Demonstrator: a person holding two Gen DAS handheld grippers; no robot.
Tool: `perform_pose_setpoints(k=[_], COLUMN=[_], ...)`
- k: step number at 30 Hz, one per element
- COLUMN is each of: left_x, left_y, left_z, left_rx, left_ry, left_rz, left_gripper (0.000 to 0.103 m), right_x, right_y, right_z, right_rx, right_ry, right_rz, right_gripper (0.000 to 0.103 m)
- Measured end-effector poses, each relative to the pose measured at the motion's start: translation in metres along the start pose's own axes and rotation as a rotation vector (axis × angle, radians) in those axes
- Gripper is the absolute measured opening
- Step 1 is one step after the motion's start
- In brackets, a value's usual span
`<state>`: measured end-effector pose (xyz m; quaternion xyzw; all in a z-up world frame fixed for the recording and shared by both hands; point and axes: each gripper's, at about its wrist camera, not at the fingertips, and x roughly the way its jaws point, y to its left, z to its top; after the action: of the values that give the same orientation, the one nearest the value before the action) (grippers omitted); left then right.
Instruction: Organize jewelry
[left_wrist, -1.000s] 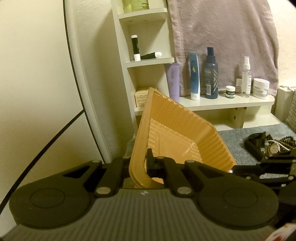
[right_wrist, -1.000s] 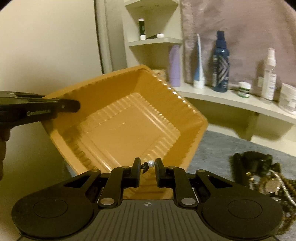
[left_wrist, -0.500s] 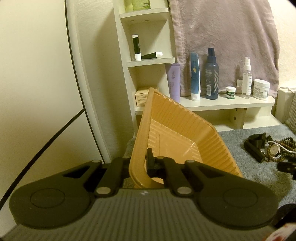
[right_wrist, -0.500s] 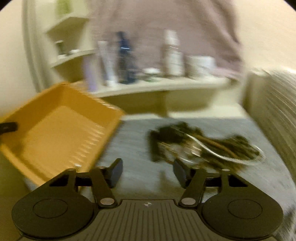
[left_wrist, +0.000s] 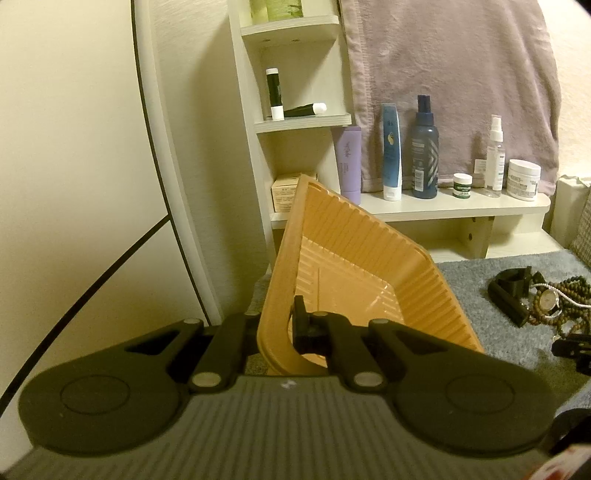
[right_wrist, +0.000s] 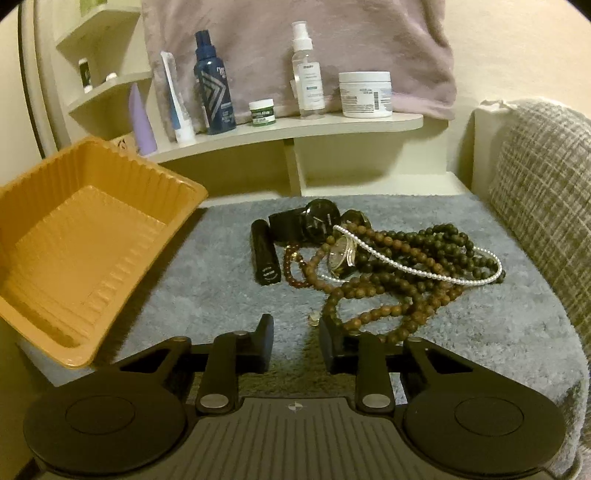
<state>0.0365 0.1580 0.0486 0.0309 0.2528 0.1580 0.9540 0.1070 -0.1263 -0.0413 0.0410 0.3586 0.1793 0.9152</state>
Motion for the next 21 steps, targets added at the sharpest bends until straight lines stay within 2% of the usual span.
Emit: perform_pose_setpoints(k=[3, 9, 16, 19, 21], left_x=[0.000, 0.000, 0.001, 0.001, 0.000], left_y=[0.000, 0.000, 0.000, 0.000, -0.001], left_z=[0.000, 0.000, 0.000, 0.001, 0.000], left_rx=[0.001, 0.001, 0.000, -0.001, -0.001], left_ry=[0.000, 0.000, 0.000, 0.000, -0.001], left_rz=[0.000, -0.001, -0.002, -0.004, -0.004], left_gripper=[0.005, 0.005, 0.005, 0.005, 0.005], right_x=[0.006, 0.015, 0.018, 0.017, 0.016], right_y=[0.000, 0.004, 0.011, 0.011, 0.011], right_z=[-0.001, -0.004, -0.008, -0.007, -0.007], right_rx=[-0.022, -0.072, -0.136, -0.132, -0.131], right_ry=[-0.007, -0.025, -0.052, -0.052, -0.056], right_rz=[-0.046, -0.074, -0.091, -0.089, -0.090], right_gripper=[0.028, 0.027, 0.018, 0.007, 0.007])
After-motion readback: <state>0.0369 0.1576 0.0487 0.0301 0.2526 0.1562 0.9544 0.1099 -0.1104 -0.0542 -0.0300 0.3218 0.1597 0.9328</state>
